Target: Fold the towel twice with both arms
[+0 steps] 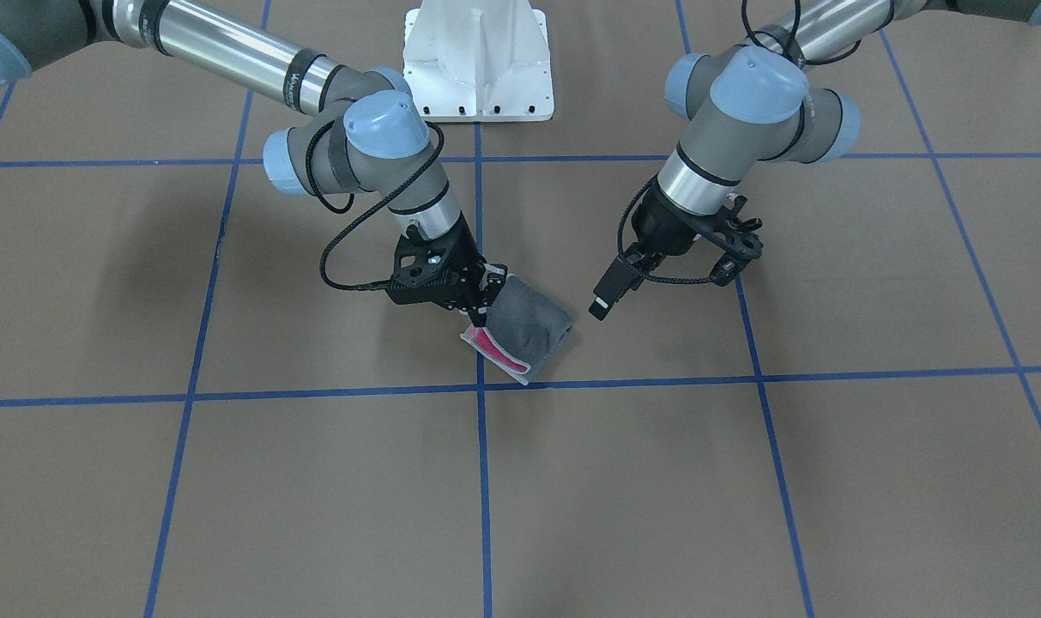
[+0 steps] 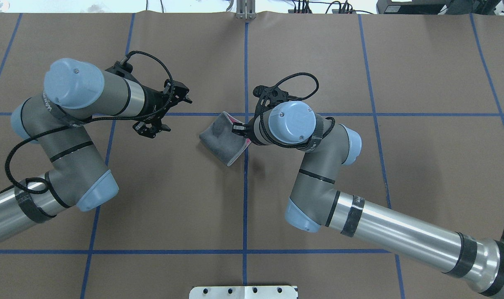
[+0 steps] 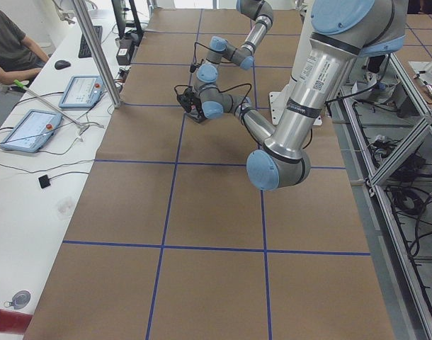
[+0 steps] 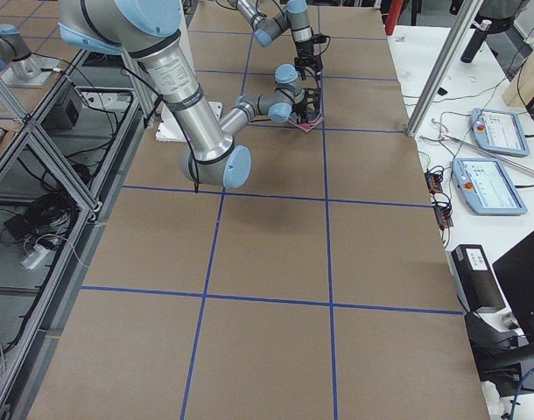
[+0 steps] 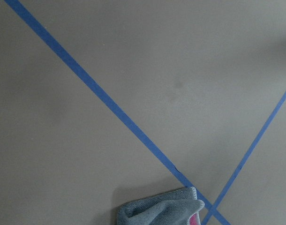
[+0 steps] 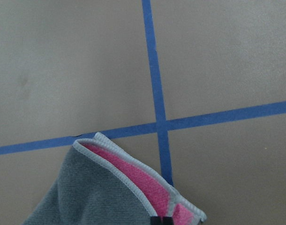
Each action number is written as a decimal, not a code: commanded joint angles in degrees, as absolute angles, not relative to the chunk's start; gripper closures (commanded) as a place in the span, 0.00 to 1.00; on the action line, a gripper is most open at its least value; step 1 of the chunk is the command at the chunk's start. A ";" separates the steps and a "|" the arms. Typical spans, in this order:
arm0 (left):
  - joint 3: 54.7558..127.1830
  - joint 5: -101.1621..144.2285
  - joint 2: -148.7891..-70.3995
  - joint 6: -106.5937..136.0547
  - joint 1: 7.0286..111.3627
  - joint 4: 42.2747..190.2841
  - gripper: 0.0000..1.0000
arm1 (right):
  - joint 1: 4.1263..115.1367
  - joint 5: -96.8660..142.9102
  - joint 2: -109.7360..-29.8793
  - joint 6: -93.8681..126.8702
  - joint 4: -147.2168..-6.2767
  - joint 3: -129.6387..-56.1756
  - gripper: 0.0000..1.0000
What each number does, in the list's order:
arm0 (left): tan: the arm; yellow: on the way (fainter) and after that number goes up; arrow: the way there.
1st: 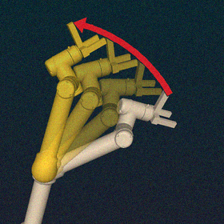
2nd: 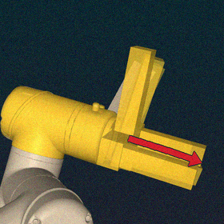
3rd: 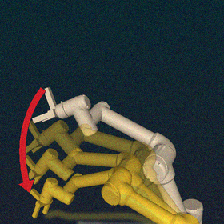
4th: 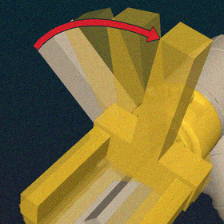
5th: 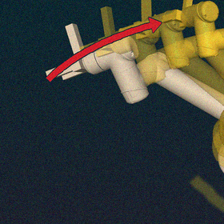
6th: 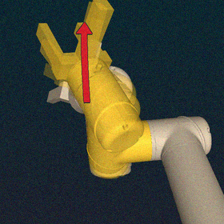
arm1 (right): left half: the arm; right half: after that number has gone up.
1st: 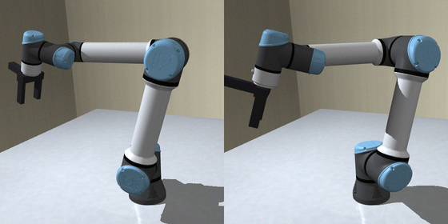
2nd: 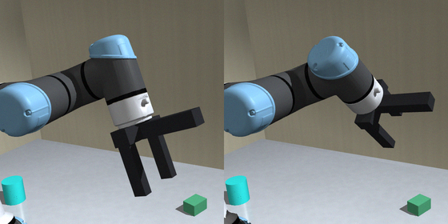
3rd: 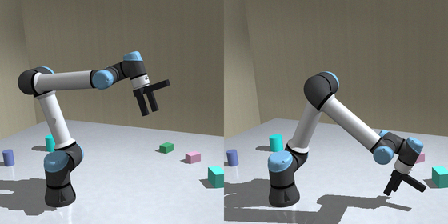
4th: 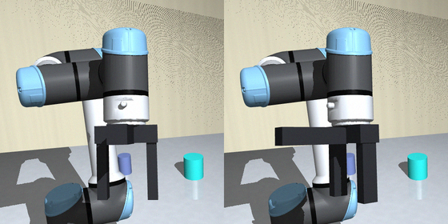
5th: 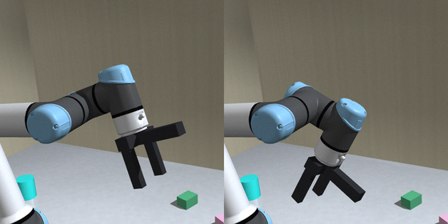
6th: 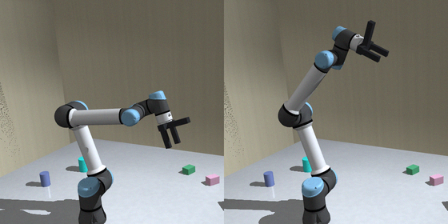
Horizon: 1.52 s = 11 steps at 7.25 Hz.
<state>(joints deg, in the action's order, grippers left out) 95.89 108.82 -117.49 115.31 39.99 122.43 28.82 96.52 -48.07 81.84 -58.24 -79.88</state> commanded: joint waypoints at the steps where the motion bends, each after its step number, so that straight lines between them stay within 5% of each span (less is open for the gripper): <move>1: 95.89 108.81 -117.51 115.31 39.99 122.52 0.00 | 29.44 96.59 -47.81 81.83 -58.36 -80.50 1.00; 11: 95.80 108.72 -117.95 115.84 39.90 122.43 0.00 | 31.03 97.29 -48.34 81.56 -58.27 -78.05 1.00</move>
<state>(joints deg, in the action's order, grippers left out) 95.80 108.72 -117.93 115.83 39.90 122.43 31.17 97.30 -48.30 81.57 -58.27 -78.39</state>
